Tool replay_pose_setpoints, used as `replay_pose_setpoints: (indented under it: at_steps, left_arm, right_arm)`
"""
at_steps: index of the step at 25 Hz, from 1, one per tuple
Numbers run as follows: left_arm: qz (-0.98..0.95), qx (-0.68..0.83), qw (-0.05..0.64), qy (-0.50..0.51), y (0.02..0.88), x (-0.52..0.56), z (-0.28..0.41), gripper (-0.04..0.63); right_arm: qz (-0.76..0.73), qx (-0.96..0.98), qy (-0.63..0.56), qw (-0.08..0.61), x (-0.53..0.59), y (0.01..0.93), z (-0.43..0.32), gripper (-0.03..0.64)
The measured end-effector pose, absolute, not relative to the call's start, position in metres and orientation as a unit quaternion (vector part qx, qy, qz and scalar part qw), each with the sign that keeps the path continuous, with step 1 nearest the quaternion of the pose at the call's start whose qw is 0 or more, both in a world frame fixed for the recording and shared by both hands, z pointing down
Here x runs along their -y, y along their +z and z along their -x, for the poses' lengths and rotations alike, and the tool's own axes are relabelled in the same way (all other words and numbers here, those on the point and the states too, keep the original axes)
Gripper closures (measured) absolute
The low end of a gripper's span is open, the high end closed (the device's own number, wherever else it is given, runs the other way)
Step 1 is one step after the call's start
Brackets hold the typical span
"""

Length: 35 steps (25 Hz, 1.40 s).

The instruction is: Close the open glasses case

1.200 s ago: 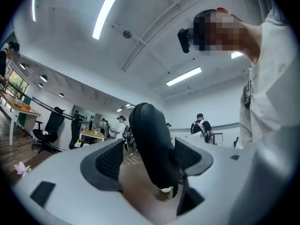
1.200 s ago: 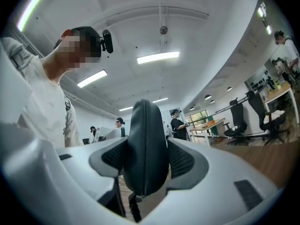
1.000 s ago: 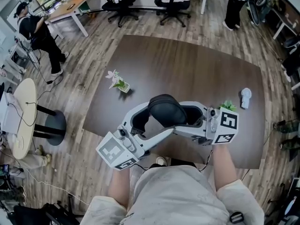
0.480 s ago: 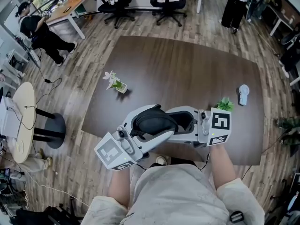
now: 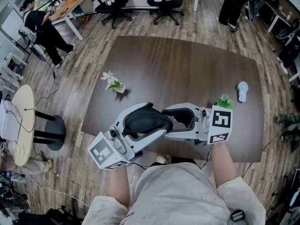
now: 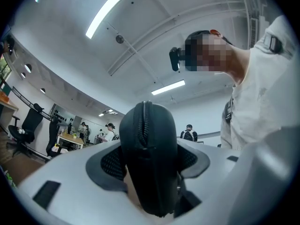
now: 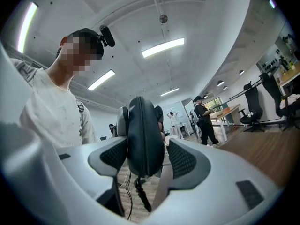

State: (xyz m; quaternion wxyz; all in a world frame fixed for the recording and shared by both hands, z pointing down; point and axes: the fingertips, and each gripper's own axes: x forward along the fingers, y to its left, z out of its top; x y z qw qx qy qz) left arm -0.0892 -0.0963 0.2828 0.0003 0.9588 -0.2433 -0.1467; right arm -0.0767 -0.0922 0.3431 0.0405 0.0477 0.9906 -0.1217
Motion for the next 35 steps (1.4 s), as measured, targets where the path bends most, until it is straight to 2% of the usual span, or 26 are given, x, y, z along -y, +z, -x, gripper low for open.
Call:
replay_pose_setpoints:
  at_steps: [6, 10, 17, 23, 30, 35]
  left_arm:
    - [-0.955, 0.241, -0.002, -0.17, 0.27, 0.101, 0.109, 0.313]
    - [-0.954, 0.235, -0.003, -0.187, 0.26, 0.105, 0.117, 0.314]
    - [-0.954, 0.215, -0.006, -0.207, 0.248, 0.098, 0.114, 0.314]
    - [-0.956, 0.215, -0.011, -0.201, 0.25, 0.097, 0.11, 0.314]
    - [-0.96, 0.207, -0.01, -0.188, 0.255, 0.096, 0.113, 0.321]
    - [-0.957, 0.201, 0.004, -0.21, 0.254, 0.097, 0.11, 0.319]
  right_arm:
    - [-0.04, -0.99, -0.127, 0.035, 0.089, 0.35, 0.066, 0.344]
    - [-0.039, -0.99, -0.132, 0.038, 0.086, 0.351, 0.068, 0.376]
    - [-0.038, -0.985, -0.16, 0.062, 0.089, 0.35, 0.065, 0.485]
    - [-0.056, -0.983, -0.167, 0.055, 0.085, 0.355, 0.066, 0.578]
    - [-0.05, -0.982, -0.17, 0.061, 0.092, 0.356, 0.061, 0.591]
    - [-0.052, -0.986, -0.156, 0.038, 0.086, 0.36, 0.068, 0.595]
